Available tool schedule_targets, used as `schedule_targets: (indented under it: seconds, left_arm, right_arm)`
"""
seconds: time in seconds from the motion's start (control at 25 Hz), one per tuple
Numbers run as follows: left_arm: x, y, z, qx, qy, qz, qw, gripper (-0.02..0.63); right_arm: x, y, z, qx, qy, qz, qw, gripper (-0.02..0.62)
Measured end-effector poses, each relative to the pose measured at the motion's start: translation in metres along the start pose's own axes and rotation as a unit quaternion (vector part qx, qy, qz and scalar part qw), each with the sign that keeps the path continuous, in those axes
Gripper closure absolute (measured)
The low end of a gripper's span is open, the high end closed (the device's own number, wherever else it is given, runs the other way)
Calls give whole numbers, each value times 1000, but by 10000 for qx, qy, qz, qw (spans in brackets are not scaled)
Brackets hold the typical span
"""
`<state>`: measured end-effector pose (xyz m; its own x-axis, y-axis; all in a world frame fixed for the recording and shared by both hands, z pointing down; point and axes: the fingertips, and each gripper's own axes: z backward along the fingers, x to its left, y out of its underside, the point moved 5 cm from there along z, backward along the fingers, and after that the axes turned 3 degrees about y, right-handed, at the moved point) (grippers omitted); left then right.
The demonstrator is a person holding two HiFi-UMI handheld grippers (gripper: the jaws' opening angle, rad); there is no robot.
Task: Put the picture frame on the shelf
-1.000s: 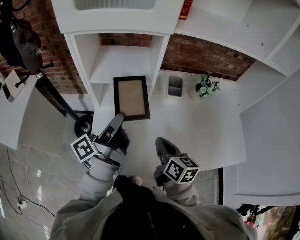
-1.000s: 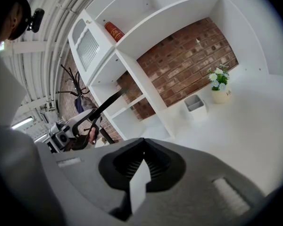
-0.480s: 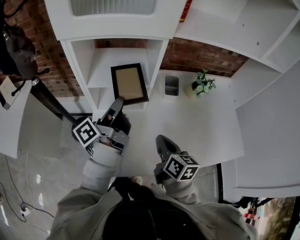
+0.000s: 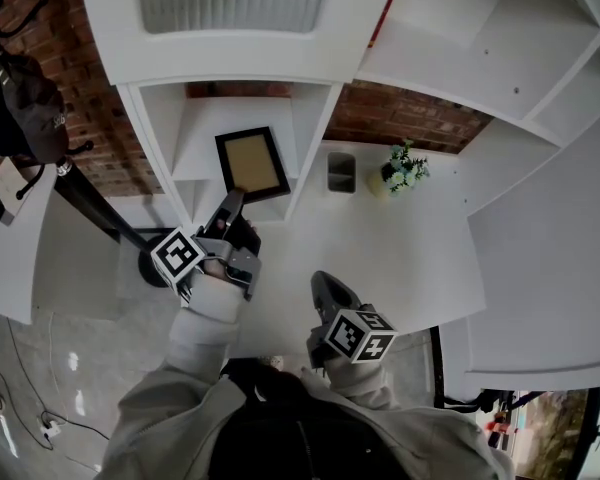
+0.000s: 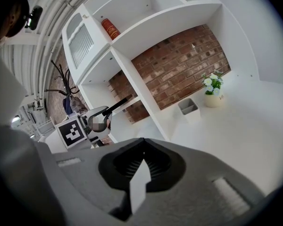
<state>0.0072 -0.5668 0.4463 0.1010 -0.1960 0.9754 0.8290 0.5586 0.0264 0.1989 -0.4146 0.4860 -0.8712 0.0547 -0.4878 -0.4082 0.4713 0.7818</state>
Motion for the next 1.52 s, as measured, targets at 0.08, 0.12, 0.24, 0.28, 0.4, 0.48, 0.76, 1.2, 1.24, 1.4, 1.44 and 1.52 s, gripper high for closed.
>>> schedule_targets:
  seconds: [0.08, 0.12, 0.24, 0.28, 0.4, 0.48, 0.76, 1.2, 1.24, 1.4, 1.44, 1.52]
  left_arm:
    - [4, -1, -2, -44, -75, 66, 9999, 535]
    - [5, -1, -3, -70, -99, 101, 9999, 535]
    - [7, -2, -7, -114, -127, 109, 9998, 535]
    - [8, -2, -8, -120, -134, 89, 9998, 535]
    - [12, -4, -13, -179, -167, 46, 9997, 535]
    - [14, -6, -15, -228, -194, 47, 9995, 535]
    - [15, -10, -24, -276, -181, 20, 9995, 535]
    - [18, -14, -34, -393, -183, 52, 9990, 535]
    - [18, -14, -35, -405, -196, 65, 9990, 535]
    - [18, -15, -35, -423, -165, -4, 9990, 534]
    - [17, -15, -35, -417, -142, -82, 9990, 534]
    - [14, -14, -35, -412, -127, -214, 9988, 534]
  right_arm:
    - [-1, 1, -2, 9, 26, -14, 10000, 597]
    - [-2, 2, -3, 13, 34, -23, 10000, 597]
    - [-3, 1, -6, 22, 46, -41, 10000, 596]
    - [-4, 1, -7, 25, 52, -41, 10000, 596]
    - [-6, 0, -9, 33, 62, -43, 10000, 597]
    - [-7, 0, -10, 45, 48, -61, 10000, 597]
    - [-12, -3, -13, 59, 44, -88, 9999, 597]
    - [-15, -7, -16, 61, 31, -84, 9999, 597]
    - [-15, -8, -16, 61, 36, -84, 9999, 597]
    - [-15, -8, -17, 50, 51, -89, 9999, 597]
    - [-14, -8, -16, 46, 46, -90, 9999, 597]
    - [-13, -8, -16, 39, 35, -93, 9999, 597]
